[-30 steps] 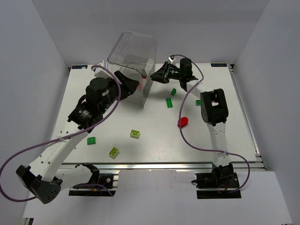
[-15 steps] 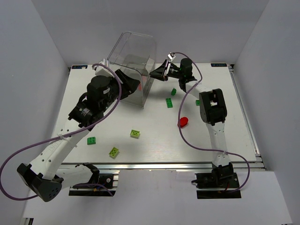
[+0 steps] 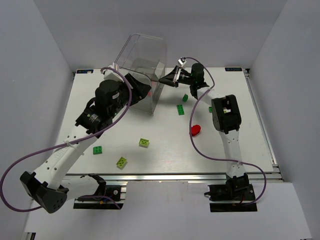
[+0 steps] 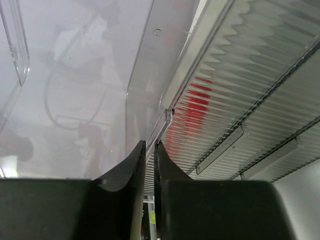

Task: Sort the legos into containers by color

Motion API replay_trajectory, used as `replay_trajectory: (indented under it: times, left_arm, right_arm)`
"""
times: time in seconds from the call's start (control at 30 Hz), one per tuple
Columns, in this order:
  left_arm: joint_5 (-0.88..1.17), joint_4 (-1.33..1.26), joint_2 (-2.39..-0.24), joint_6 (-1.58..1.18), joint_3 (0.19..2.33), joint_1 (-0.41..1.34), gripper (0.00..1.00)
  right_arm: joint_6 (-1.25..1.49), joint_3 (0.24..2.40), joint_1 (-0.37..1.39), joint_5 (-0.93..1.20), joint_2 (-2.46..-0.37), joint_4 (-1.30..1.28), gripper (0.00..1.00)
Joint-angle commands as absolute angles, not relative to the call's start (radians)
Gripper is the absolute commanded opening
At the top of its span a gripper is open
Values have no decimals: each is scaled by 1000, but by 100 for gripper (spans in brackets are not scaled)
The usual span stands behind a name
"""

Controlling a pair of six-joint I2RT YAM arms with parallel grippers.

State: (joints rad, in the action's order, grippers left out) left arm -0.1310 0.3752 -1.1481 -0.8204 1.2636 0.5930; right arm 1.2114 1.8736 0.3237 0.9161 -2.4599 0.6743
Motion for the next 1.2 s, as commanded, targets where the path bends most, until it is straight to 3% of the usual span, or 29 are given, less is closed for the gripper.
replay_trajectory:
  times: [0.0,0.2,0.53,1.17]
  left_arm:
    - [-121,319,-1121,-825,1249,597,67]
    - [-112,301,-1129,-813,1253,597,67]
    - [-100,222,-1158,-772,1229,597,74]
    - [-5,-31,-1287,-689,1221,597,78]
  right_arm:
    - [1218,1870,319,919,-2430,776,9]
    - [1247,1784,282,931,-2356,860,1]
    - [1284,1706,242,968,-2209,882,0]
    - [1275,1677,213,989,-2028,735,0]
